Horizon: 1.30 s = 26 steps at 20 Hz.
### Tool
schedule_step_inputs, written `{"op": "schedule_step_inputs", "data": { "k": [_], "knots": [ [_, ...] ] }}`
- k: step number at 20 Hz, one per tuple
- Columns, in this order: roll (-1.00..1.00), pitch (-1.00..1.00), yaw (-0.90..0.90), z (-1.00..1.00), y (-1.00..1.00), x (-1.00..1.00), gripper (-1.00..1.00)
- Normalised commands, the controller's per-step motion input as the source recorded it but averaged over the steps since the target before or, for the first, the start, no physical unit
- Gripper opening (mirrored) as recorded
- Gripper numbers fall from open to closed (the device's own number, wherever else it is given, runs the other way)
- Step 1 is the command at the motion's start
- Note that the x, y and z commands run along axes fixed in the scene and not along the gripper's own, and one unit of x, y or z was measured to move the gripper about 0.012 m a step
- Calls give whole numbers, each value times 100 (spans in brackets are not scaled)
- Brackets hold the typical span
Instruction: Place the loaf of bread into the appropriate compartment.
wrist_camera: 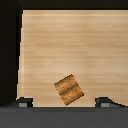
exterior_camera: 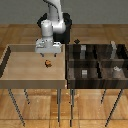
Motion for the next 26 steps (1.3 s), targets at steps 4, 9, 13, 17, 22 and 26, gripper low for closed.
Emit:
{"op": "schedule_step_inputs", "data": {
  "k": [4, 9, 13, 17, 22, 26],
  "knots": [
    [0, 0, 0, -25, -50, 0, 100],
    [0, 0, 0, -80, 0, 0, 100],
    [0, 0, 0, -75, 0, 0, -100],
    [0, 0, 0, 0, 0, 0, -100],
    [0, 0, 0, 20, 0, 0, -100],
    [0, 0, 0, 75, 0, 0, -100]
  ]
}}
